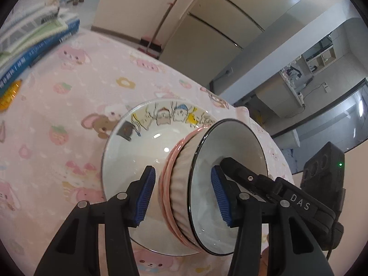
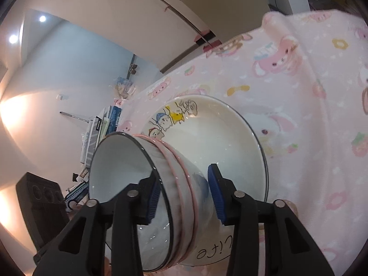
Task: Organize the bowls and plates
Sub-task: 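Lower the held bowl stack with both tools onto the cartoon-rim plate, then open the left tool while the right tool releases the bowl stack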
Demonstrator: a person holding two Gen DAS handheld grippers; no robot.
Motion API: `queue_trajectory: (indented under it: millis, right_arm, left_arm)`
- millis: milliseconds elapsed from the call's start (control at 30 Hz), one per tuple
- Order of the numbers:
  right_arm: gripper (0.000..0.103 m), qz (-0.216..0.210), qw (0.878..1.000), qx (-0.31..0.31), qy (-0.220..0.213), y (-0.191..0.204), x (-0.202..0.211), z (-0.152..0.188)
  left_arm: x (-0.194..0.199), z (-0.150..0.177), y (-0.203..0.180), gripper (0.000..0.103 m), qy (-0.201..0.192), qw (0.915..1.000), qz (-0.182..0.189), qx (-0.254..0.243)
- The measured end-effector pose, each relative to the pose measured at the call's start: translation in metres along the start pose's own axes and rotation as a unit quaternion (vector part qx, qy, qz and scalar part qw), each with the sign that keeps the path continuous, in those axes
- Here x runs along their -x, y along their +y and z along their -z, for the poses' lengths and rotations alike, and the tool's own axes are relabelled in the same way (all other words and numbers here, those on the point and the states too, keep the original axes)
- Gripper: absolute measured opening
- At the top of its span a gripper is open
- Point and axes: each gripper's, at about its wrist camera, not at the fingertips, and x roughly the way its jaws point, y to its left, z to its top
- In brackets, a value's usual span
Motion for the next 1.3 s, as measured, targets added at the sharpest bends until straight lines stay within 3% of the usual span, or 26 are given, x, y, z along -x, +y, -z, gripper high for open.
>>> queue_trajectory:
  millis: [300,467,633,767,867,933,1100,1300]
  right_arm:
    - [0.039,-0.003,1.0,0.015,-0.015,0.007,0.023,-0.002]
    - [0.039,-0.008,0.999,0.027,-0.028,0.014,0.037,-0.002]
    - [0.04,-0.004,0.992,0.102,-0.073,0.044,0.064,0.004]
    - [0.04,-0.008,0.985,0.142,-0.095,0.061,0.082,0.013]
    - [0.04,-0.005,0.979,0.17,-0.117,0.073,0.096,0.021]
    - [0.04,-0.002,0.973,0.191,-0.131,0.08,0.106,0.028]
    - [0.04,0.007,0.966,0.21,-0.149,0.08,0.135,0.046]
    - [0.04,0.026,0.954,0.223,-0.198,0.082,0.184,0.073]
  left_arm:
    - [0.023,0.003,-0.013,0.053,-0.024,0.9994,-0.003,-0.024]
    - [0.043,0.002,-0.016,0.053,-0.038,0.9987,0.016,-0.03]
    - [0.07,0.008,-0.031,0.053,-0.077,0.9951,0.015,-0.06]
    - [0.097,0.017,-0.049,0.054,-0.134,0.9855,-0.013,-0.103]
    - [0.118,0.029,-0.065,0.054,-0.193,0.9692,-0.053,-0.144]
    - [0.127,0.034,-0.07,0.054,-0.21,0.9636,-0.059,-0.154]
    - [0.15,0.05,-0.079,0.054,-0.228,0.9597,-0.028,-0.162]
    - [0.18,0.082,-0.099,0.054,-0.255,0.9496,-0.024,-0.18]
